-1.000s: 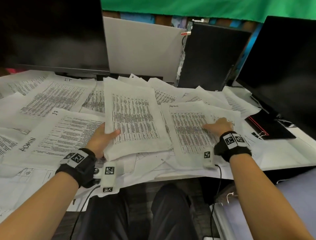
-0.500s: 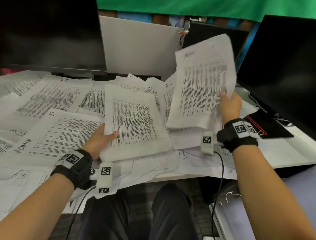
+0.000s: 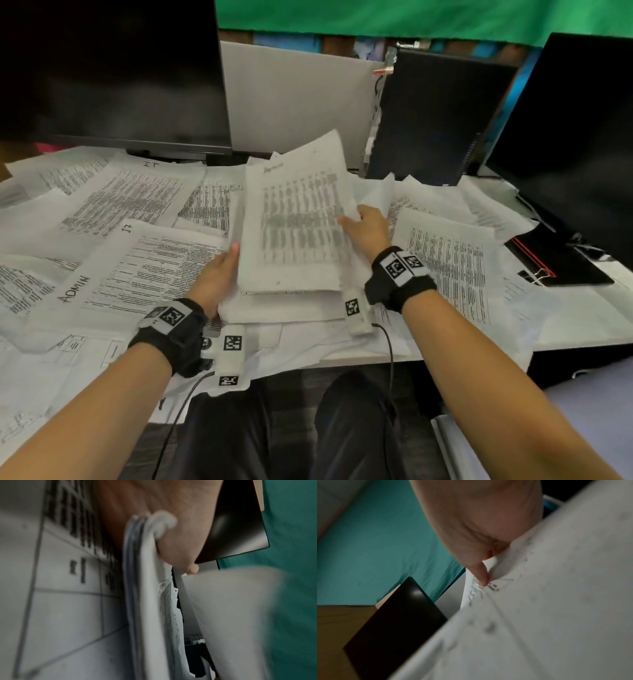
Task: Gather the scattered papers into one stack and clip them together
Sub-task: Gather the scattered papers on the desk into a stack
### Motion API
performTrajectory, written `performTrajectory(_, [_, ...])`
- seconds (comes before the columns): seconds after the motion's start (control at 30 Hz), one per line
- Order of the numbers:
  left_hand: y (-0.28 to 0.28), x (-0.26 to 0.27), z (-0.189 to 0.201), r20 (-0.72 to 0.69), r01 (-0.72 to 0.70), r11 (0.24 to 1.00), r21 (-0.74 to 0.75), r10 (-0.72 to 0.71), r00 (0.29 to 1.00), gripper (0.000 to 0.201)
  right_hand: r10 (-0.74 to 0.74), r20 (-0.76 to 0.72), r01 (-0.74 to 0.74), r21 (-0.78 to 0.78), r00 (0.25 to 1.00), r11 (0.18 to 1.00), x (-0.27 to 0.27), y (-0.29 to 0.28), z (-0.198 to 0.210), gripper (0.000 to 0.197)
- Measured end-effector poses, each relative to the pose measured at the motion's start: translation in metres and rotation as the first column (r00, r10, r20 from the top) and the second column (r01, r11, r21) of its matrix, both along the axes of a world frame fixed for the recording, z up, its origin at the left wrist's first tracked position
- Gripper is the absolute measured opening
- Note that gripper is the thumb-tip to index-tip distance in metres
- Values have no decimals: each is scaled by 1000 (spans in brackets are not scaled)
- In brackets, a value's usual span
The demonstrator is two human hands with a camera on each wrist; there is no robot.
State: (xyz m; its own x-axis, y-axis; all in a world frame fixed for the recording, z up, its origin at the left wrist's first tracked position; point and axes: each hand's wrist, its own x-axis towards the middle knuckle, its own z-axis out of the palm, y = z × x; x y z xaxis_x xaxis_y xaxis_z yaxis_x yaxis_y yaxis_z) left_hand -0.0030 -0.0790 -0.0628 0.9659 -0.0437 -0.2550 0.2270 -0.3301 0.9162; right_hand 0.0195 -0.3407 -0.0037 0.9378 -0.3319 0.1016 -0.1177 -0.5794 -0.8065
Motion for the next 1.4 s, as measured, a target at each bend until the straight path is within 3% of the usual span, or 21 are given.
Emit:
performTrajectory(0.07, [-3,-4,5,-89,-75,989,-127,64,994,96,77,-62,-78,-14,995,997,-2,19,-1,35])
performTrajectory(0.17, [-4,-7,8,-98,-19,927,-373,-19,995,69,97,-194,-128,-154,976,980,0,35,-8,32])
performTrajectory(0.27, [-5,-6,6,-14,16,978,-206,-19,1000,34,101,-309,-186,-259,946,948,0,37,-10,36])
performTrajectory(0.33, [-6,-3,1,10,30,989,-143,-29,1000,32,-38,-185,-33,-367,982,929,1,24,-4,45])
performTrajectory(0.4, [-5,-3,-1,8,39,986,-159,-39,999,32,-257,-98,193,-428,961,883,3,-1,2,62])
performTrajectory(0.47, [-5,-4,1,-8,43,977,-211,-45,999,36,-361,-229,302,-259,904,918,7,-28,3,84])
performTrajectory(0.57, [-7,-3,1,-13,49,970,-239,-54,998,43,-296,-400,303,-49,867,952,3,-52,-5,105])
performTrajectory(0.63, [-7,-3,2,-27,40,968,-247,-48,998,47,-248,-411,240,-73,877,968,-1,-59,-10,99])
performTrajectory(0.67, [-5,-3,1,-35,34,966,-256,-45,998,48,-242,-387,213,-118,890,970,-2,-62,-9,85])
performTrajectory(0.73, [-4,-3,1,-43,30,962,-272,-43,998,47,-269,-213,230,-194,939,954,-6,-70,0,44])
performTrajectory(0.77, [-4,-3,0,-46,30,961,-276,-44,998,48,-280,-69,263,-190,957,946,-7,-74,6,34])
performTrajectory(0.83, [-4,-2,-1,-54,27,965,-262,-43,998,51,-291,231,316,-75,928,946,-15,-72,21,36])
performTrajectory(0.9, [-4,-1,-3,-58,29,968,-251,-45,997,55,-314,397,304,90,863,949,-22,-62,32,37])
performTrajectory(0.97, [-4,0,-4,-57,44,970,-240,-60,997,57,-254,350,184,220,902,958,-23,-50,36,35])
performTrajectory(1.07, [-4,1,-3,-60,58,969,-239,-75,995,56,-6,56,-17,415,998,910,-25,-26,20,37])
performTrajectory(1.17, [-3,1,-2,-68,52,966,-255,-72,995,48,178,-155,-74,515,972,854,-29,3,0,49])
performTrajectory(1.23, [-4,0,0,-80,39,964,-264,-62,995,40,202,-175,-47,636,964,770,-29,14,-4,47])
performTrajectory(1.33, [-3,-1,4,-125,-24,960,-280,-12,992,29,212,-75,-71,792,974,606,-23,12,11,38])
performTrajectory(1.4, [1,2,0,-164,-59,960,-273,14,986,42,196,-81,-53,802,977,595,-17,5,18,38])
